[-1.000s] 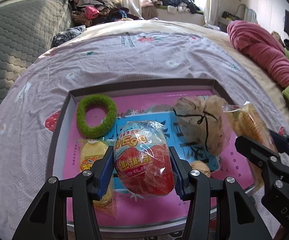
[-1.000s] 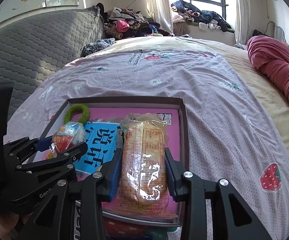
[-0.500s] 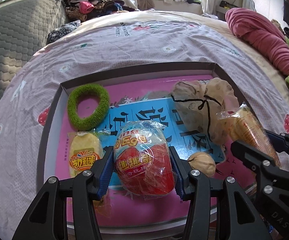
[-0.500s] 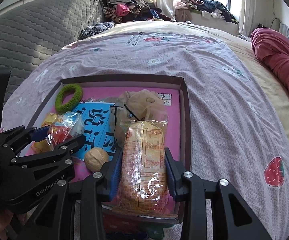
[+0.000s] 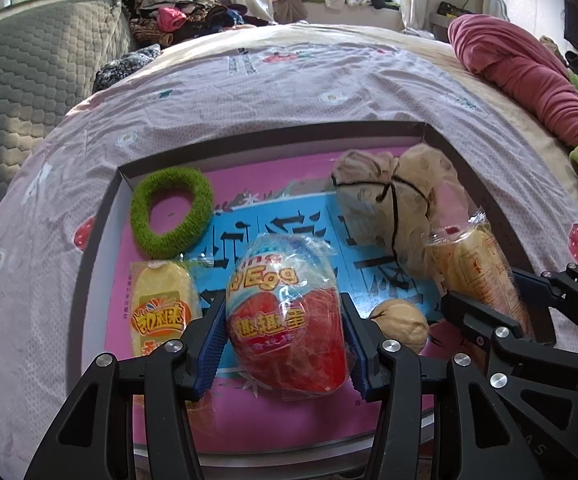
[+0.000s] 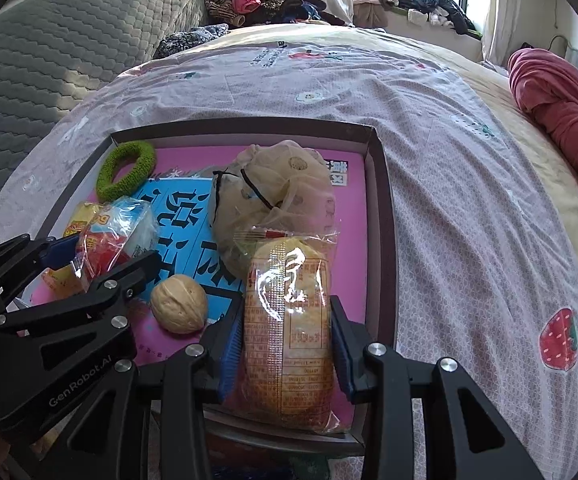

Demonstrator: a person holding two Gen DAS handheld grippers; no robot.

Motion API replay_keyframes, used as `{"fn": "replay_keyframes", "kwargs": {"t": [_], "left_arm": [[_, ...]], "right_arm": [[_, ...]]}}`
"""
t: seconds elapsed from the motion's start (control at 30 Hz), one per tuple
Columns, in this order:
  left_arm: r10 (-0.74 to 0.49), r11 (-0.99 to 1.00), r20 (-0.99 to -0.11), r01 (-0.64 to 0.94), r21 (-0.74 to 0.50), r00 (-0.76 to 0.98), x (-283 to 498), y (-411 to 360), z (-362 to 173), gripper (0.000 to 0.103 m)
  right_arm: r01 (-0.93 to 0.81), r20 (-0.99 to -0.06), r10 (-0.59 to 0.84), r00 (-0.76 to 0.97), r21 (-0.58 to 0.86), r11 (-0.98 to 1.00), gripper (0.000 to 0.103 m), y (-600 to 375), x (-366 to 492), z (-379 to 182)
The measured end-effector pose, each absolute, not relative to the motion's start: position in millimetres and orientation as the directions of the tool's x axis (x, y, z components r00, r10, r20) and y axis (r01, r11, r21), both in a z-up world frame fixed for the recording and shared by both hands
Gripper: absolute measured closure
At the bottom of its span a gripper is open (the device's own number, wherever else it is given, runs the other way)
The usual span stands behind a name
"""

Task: Organize objects
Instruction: 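Lower the egg packet and open left gripper while right gripper releases the wafer packet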

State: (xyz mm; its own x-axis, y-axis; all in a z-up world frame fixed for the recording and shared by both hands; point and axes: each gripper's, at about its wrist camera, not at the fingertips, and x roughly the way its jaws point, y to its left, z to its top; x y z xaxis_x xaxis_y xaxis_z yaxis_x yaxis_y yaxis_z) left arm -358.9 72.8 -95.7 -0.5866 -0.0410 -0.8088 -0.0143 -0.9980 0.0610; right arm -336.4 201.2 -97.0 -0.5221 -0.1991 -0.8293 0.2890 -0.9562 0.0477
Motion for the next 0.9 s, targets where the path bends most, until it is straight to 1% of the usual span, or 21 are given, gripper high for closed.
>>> {"fn": "replay_keyframes", "kwargs": {"t": [0.37,0.47,0.5,0.6,0.67,0.73,0.9], "left_arm": [[-0.043,-0.999,-0.808,0.007,0.047,-0.587,-358,65,-98,0.049],[-0.040,-0.999,-0.811,0.010,0.042,-0.584,-359,63,-97,0.049],[-0.039,-0.999,-0.811,0.013,0.039,-0.584,-359,62,-96,0.048],[-0.036,-0.999,-0.809,0.015,0.034,-0.587,-359,60,-94,0.043],[-0.035,-0.999,-0.805,0.019,0.029,-0.592,-359,58,-92,0.041],[-0.028,-1.000,-0.801,0.019,0.021,-0.598,-358,57,-90,0.036],[-0.029,-1.000,-0.801,0.026,0.016,-0.598,-358,56,-88,0.032]], "right_arm": [[0.290,-0.833,-0.196,-0.517,0.045,-0.956,0.062,200,-337,-100],[0.288,-0.832,-0.199,-0.517,0.049,-0.956,0.059,200,-337,-99],[0.288,-0.831,-0.199,-0.519,0.049,-0.957,0.057,200,-338,-99],[0.287,-0.829,-0.203,-0.521,0.054,-0.956,0.051,200,-338,-97],[0.288,-0.829,-0.204,-0.521,0.054,-0.956,0.049,200,-337,-96],[0.290,-0.828,-0.205,-0.522,0.053,-0.955,0.047,199,-337,-96],[0.288,-0.824,-0.204,-0.529,0.052,-0.956,0.047,200,-336,-93]]}}
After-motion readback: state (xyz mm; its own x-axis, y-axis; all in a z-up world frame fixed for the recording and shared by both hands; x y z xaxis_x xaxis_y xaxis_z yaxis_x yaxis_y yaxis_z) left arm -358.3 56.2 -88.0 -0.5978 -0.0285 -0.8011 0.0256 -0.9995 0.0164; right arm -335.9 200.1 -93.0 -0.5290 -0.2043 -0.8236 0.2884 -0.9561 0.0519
